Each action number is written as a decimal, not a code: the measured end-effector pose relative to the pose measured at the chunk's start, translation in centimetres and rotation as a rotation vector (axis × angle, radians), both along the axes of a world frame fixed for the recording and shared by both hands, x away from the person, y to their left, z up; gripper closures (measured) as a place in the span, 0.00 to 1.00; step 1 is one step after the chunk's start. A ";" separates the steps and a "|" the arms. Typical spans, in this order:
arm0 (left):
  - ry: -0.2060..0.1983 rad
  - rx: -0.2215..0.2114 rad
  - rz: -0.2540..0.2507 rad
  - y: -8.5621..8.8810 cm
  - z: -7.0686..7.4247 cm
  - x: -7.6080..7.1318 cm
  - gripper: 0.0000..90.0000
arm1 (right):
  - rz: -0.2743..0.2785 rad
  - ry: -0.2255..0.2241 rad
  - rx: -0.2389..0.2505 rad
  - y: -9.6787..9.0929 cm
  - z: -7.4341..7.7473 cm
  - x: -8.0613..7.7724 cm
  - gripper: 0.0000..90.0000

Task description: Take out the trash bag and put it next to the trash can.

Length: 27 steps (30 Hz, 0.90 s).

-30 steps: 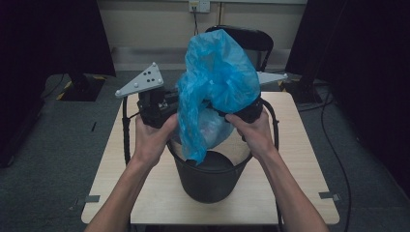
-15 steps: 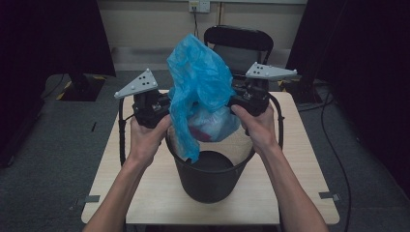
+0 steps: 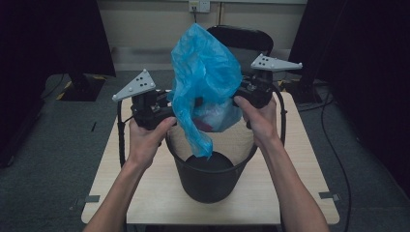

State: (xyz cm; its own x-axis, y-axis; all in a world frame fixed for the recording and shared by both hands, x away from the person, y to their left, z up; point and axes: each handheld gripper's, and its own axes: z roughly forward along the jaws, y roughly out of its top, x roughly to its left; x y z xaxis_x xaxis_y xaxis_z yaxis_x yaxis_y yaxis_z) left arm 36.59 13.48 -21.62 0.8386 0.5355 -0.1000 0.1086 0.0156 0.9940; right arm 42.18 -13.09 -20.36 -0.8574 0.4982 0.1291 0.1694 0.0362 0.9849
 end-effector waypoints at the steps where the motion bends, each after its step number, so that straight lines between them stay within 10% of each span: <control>1: -0.005 0.004 0.010 0.0 0.0 -0.1 0.55 | -0.005 -0.003 -0.001 0.0 0.0 0.1 0.94; 7: -0.049 0.026 0.036 0.0 0.3 -1.4 0.35 | -0.026 0.001 0.021 -0.6 -0.1 0.9 0.94; 27: -0.046 -0.001 0.060 0.9 -0.7 -1.2 0.31 | -0.085 -0.038 -0.002 -2.9 2.3 3.8 0.94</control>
State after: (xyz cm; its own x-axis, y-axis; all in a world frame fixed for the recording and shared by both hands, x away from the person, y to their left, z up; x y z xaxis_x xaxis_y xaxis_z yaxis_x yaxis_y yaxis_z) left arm 35.43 14.34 -22.35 0.8086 0.5851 -0.0626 0.0615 0.0217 0.9979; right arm 45.96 -15.94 -18.07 -0.8162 0.5698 0.0959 0.1342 0.0255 0.9906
